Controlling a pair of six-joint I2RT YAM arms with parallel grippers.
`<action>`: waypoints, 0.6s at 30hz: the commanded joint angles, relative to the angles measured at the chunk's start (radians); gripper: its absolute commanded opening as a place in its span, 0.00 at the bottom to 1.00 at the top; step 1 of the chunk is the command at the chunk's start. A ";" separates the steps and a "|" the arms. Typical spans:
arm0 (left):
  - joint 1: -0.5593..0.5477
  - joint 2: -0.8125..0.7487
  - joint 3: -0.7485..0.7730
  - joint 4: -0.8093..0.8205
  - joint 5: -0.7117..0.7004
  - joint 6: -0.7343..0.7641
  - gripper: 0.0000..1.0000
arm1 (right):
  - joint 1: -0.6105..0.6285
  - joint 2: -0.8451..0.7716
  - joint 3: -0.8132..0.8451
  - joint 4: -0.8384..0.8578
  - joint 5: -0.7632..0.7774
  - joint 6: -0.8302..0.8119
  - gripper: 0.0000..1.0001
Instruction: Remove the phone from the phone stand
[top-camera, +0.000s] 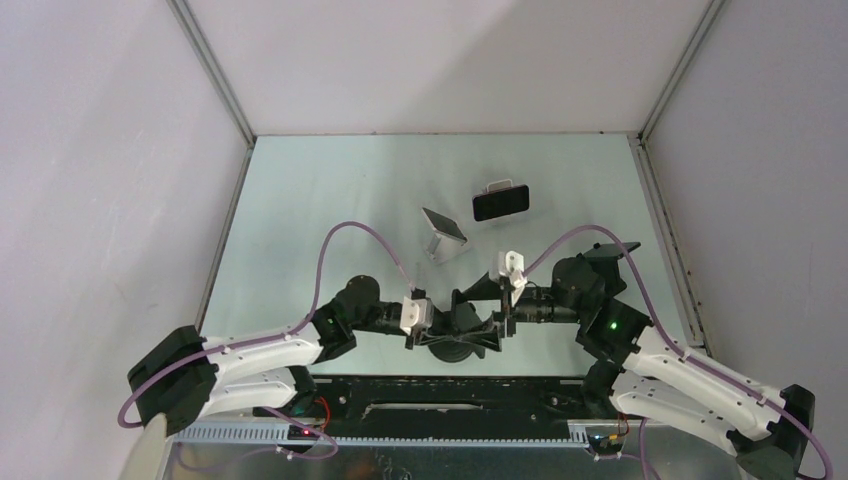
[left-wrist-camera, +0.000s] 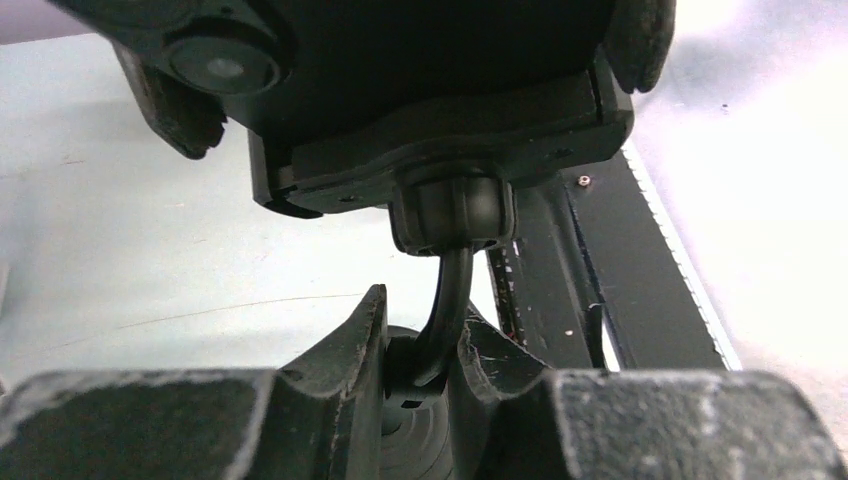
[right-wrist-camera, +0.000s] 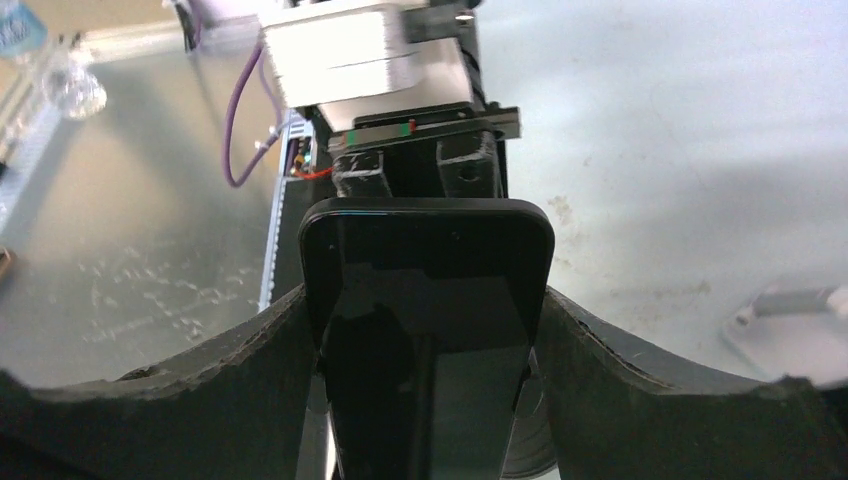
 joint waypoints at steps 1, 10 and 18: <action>0.004 0.005 0.033 -0.032 0.113 -0.077 0.00 | 0.018 -0.033 0.040 0.034 -0.156 -0.332 0.00; 0.007 0.000 0.029 -0.035 0.127 -0.073 0.00 | 0.066 -0.074 0.040 -0.083 -0.095 -0.556 0.00; 0.007 -0.014 0.038 -0.044 0.076 -0.075 0.09 | 0.083 -0.043 0.040 -0.025 -0.097 -0.474 0.00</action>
